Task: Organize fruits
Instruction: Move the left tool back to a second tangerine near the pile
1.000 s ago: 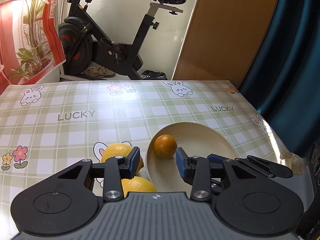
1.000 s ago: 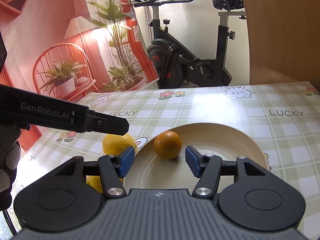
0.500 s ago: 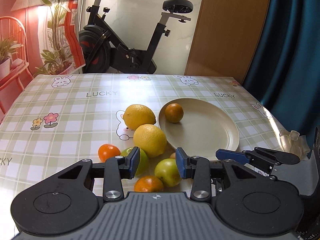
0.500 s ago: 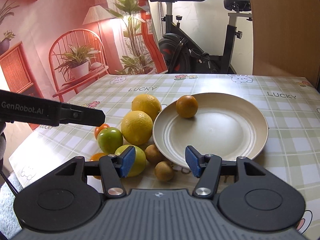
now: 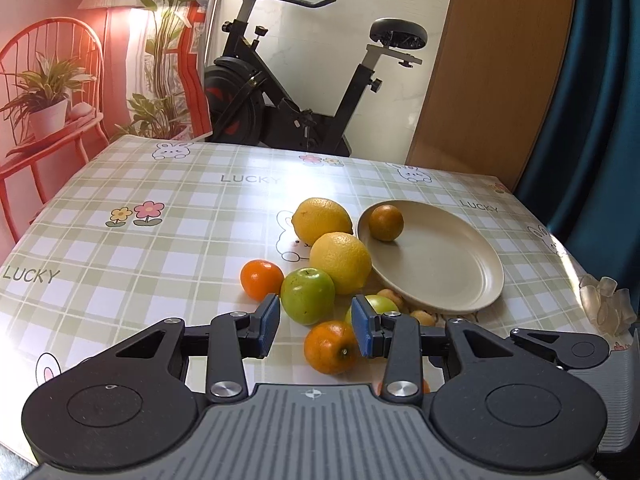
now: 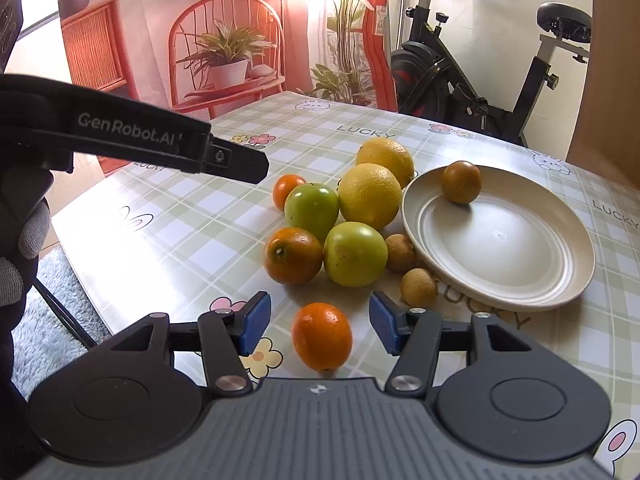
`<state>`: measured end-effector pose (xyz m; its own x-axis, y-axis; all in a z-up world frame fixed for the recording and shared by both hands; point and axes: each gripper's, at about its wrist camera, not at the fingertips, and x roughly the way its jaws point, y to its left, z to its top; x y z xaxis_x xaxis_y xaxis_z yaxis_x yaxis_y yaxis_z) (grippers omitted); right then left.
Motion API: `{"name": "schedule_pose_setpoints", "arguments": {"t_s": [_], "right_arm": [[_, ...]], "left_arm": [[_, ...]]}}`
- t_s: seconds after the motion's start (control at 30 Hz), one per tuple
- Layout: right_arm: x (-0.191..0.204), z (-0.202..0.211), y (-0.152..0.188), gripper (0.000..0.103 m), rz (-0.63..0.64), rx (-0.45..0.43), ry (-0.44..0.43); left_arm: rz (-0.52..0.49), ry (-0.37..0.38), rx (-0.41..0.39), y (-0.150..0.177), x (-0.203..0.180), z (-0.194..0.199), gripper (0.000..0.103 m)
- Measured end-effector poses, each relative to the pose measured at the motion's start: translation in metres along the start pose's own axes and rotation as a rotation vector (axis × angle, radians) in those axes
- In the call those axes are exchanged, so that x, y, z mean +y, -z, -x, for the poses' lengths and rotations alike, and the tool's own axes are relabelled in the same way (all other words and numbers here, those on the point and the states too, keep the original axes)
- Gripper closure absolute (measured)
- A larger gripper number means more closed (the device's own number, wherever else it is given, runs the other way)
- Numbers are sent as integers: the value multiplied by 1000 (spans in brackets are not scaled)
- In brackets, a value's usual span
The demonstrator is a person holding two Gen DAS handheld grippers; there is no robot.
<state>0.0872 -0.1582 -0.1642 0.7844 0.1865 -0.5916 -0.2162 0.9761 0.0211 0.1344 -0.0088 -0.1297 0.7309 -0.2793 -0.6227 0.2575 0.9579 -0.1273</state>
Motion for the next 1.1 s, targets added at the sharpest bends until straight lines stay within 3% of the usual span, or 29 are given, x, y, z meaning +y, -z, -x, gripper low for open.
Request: {"name": "schedule_pose_setpoints", "arguments": {"t_s": [0.33,0.4,0.57,0.67,1.1], "right_arm": [[-5,-12,11,45,-13,120,-15],[-6,-14,12,51,-16,126,-5],[-9,-14,14,56,-15,98,14],[-9,-15,15,66,-15,83,9],[-9,-17,14,66,-2,65,0]], "left_arm": [[-11,56,50,13,0,-8,62],[-3,59,64,16,2,-10,61],[4,83,122,22,3,-21,61],[-7,103,132,24,1,-24,61],[-2,190,166,31,-2,-32,62]]}}
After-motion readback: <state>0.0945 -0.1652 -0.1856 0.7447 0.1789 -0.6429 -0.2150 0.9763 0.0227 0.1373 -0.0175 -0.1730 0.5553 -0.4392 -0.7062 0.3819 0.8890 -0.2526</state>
